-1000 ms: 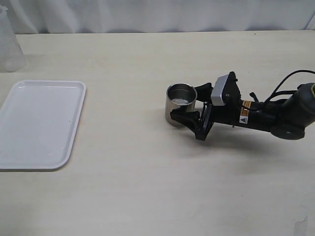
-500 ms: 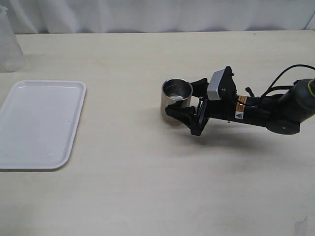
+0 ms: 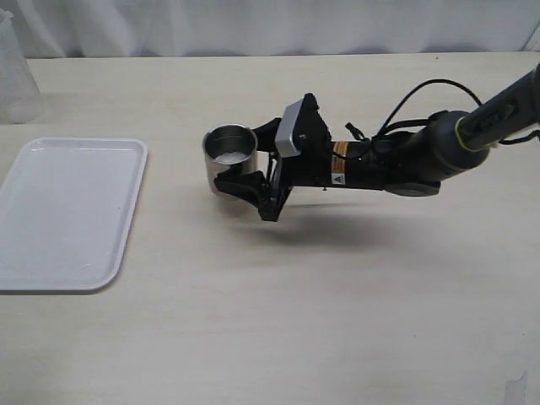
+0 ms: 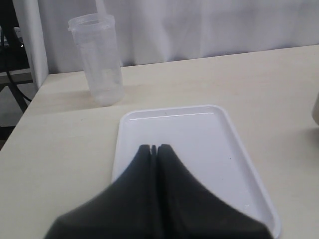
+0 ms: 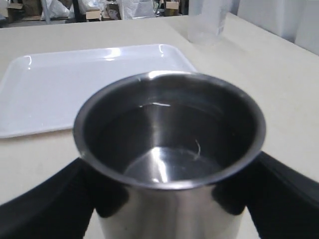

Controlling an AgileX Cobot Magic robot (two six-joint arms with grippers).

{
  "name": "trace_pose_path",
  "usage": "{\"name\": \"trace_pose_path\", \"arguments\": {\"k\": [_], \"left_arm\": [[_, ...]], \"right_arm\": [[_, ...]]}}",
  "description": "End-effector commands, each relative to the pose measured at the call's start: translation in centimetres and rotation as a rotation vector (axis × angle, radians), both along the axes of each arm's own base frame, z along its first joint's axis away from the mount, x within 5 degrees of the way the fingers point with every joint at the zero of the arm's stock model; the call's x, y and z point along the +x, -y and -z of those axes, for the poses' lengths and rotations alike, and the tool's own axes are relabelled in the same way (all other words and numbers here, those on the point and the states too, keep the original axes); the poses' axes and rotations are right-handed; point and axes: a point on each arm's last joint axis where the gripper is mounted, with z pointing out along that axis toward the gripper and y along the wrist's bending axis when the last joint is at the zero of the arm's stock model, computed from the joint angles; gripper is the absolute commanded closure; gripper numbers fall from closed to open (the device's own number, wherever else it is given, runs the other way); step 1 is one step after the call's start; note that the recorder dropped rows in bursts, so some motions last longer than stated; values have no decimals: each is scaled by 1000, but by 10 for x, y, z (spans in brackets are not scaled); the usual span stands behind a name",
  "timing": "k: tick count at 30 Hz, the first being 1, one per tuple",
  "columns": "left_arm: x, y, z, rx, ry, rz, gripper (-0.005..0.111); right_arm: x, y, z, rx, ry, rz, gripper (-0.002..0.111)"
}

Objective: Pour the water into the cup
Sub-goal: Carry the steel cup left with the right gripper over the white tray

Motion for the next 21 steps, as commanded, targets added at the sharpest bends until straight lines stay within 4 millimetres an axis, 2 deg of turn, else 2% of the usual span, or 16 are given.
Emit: {"name": "trace_pose_path", "arguments": {"k": [1, 4, 5, 10, 17, 21], "left_arm": [[0, 0, 0, -10, 8, -2, 107], [0, 0, 0, -10, 5, -2, 107], [0, 0, 0, -10, 5, -2, 107], [0, 0, 0, -10, 5, -2, 107], [0, 0, 0, -10, 5, -2, 107], [0, 0, 0, -10, 5, -2, 107]], "right_arm": [[3, -25, -20, 83, 15, -24, 104], [3, -43, -26, 81, 33, -29, 104], [2, -55, -30, 69, 48, -37, 104], [2, -92, -41, 94, 37, -66, 104], [4, -154, -25, 134, 3, -112, 104], [8, -178, -17, 180, -18, -129, 104]]}}
